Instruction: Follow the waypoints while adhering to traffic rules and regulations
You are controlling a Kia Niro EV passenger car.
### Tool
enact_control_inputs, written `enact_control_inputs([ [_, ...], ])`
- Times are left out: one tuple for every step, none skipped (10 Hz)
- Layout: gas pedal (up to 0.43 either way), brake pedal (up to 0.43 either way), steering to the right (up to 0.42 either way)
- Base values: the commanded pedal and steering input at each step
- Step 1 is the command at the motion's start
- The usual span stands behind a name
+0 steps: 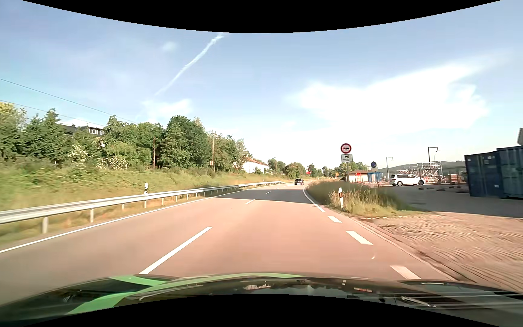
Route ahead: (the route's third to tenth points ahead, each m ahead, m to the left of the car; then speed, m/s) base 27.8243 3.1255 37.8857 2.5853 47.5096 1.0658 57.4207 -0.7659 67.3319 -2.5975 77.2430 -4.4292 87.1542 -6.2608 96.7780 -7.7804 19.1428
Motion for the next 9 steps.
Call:
enact_control_inputs([
  [0.24,0.0,0.011],
  [0.24,0.0,0.011],
  [0.24,0.0,0.011],
  [0.248,0.0,0.01],
  [0.26,0.0,0.01],
  [0.268,0.0,0.011],
  [0.268,0.0,0.01],
  [0.268,0.0,0.014],
  [0.268,0.0,0.016],
])
